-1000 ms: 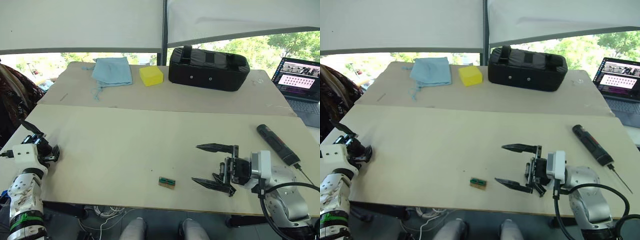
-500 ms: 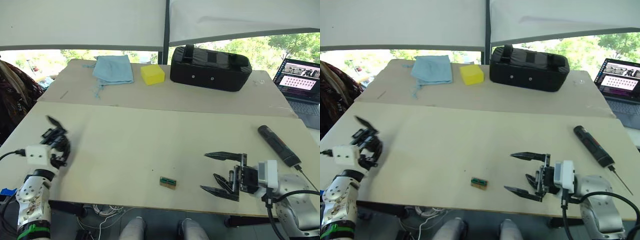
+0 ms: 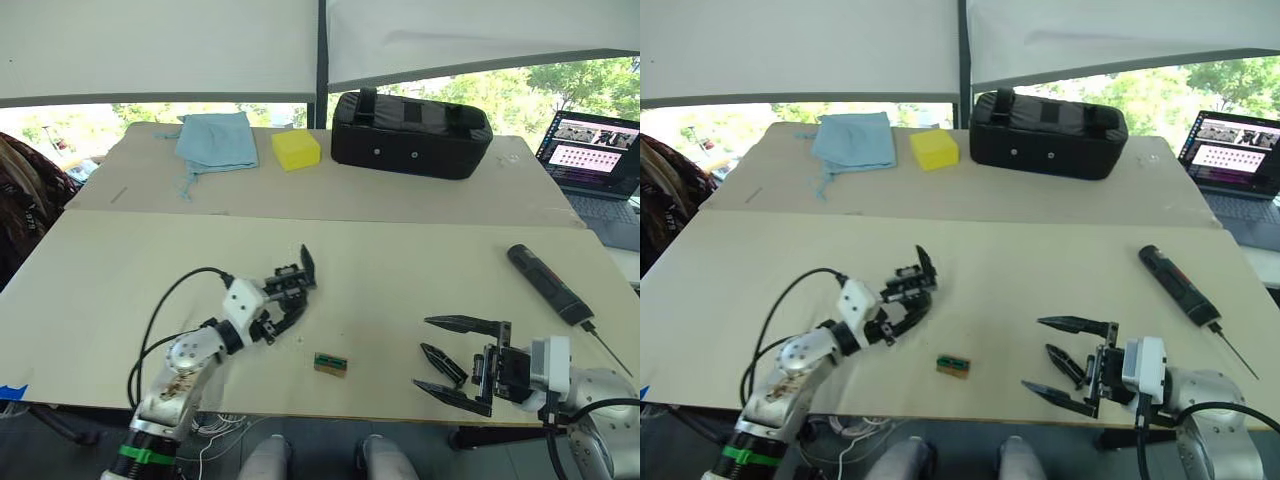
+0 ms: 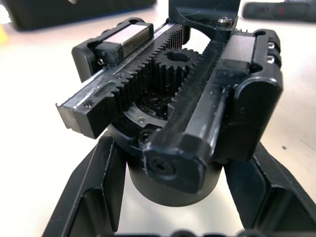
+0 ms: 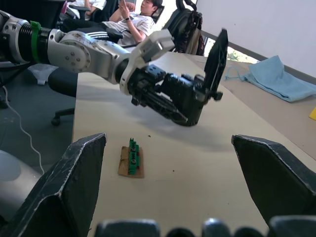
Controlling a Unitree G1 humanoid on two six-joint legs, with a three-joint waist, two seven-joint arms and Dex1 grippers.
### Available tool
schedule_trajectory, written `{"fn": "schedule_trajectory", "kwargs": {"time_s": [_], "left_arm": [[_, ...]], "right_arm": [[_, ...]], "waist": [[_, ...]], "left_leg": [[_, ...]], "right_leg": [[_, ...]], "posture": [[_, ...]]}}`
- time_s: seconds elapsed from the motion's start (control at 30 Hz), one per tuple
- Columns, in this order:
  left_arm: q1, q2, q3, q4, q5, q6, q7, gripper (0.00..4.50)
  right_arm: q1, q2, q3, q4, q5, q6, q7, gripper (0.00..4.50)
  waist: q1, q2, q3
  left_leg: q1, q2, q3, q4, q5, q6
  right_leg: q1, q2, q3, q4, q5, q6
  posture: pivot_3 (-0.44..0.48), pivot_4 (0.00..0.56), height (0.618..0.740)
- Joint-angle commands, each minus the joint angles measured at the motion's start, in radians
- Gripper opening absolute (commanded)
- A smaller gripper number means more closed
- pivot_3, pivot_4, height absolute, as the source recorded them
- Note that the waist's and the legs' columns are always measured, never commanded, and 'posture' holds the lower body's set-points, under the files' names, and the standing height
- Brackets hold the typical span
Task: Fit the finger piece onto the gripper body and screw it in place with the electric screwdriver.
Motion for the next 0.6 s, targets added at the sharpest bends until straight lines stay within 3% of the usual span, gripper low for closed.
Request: {"fn": "schedule_trajectory", "kwargs": {"time_s": [0.03, 0.37, 0.6], "left_arm": [[-0.057, -0.042, -0.02, 0.02, -0.005, -0.035, -0.03, 2.35], [-0.053, -0.101, -0.065, 0.081, 0.05, -0.05, -0.034, 2.35], [-0.037, -0.086, -0.07, 0.107, 0.096, -0.083, -0.04, 2.35]], "right_arm": [[0.011, -0.004, -0.031, -0.042, -0.002, -0.032, -0.014, 4.5], [0.042, -0.006, -0.043, -0.07, -0.008, -0.025, -0.041, 4.5], [0.048, -0.008, -0.039, -0.073, -0.007, -0.022, -0.047, 4.5]], "waist": [[0.002, 0.0, 0.0], [0.009, 0.001, 0.0], [0.009, 0.004, -0.002]], "left_leg": [[0.0, 0.0, 0.0, 0.0, 0.0, 0.0], [0.0, 0.0, 0.0, 0.001, 0.0, 0.0], [0.002, 0.0, 0.0, 0.001, 0.0, 0.0]], "right_leg": [[0.0, 0.0, 0.0, 0.0, 0.0, 0.0], [0.001, -0.002, 0.0, 0.0, 0.0, 0.0], [0.002, -0.002, 0.0, 0.0, -0.002, 0.004]], "posture": [[0.0, 0.15, 0.74], [0.0, 0.15, 0.74], [0.0, 0.15, 0.74]]}}
